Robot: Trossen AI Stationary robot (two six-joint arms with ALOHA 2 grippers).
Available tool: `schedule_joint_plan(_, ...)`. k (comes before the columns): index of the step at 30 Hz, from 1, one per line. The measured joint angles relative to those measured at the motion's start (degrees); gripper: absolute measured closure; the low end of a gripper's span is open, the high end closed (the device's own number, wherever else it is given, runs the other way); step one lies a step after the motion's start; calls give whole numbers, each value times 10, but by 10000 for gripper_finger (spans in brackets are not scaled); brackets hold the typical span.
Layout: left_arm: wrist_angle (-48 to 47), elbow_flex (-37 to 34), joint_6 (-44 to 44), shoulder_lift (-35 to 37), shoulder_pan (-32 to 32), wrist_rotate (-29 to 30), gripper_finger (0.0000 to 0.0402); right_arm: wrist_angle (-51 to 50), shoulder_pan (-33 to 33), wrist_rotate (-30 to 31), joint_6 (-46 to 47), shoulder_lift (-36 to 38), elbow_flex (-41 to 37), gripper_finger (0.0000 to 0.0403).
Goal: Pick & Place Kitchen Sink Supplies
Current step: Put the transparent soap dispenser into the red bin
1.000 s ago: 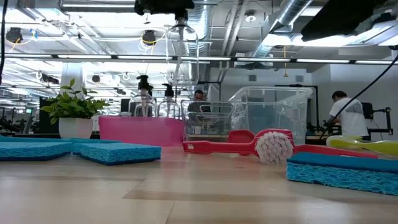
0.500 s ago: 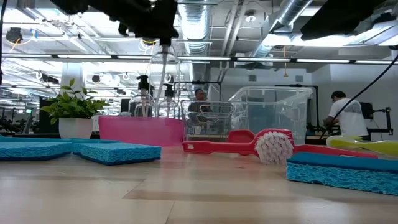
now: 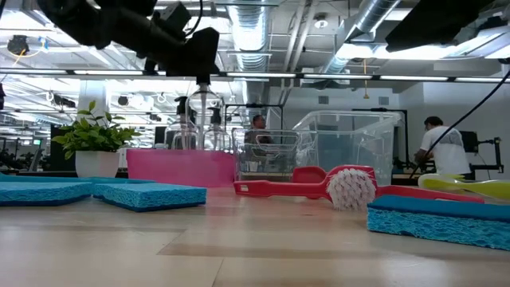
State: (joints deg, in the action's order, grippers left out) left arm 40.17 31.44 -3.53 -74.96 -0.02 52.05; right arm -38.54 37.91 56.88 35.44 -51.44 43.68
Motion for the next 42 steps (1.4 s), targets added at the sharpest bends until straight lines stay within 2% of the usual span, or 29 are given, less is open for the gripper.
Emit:
schedule_joint_plan(7,4,-13,26,0,1,-2,217,0,0,0,0,0,0,179)
schedule_joint_plan(12,4,-13,33,0,1,-28,211,0,0,0,0,0,0,179)
schedule_joint_plan(26,2,-13,55,-18,8,-31,206,0,0,0,0,0,0,179)
schedule_joint_plan(32,2,-13,70,-28,23,-69,206,0,0,0,0,0,0,179)
schedule_joint_plan(42,2,-13,70,-28,24,-73,206,-1,0,0,0,0,0,179)
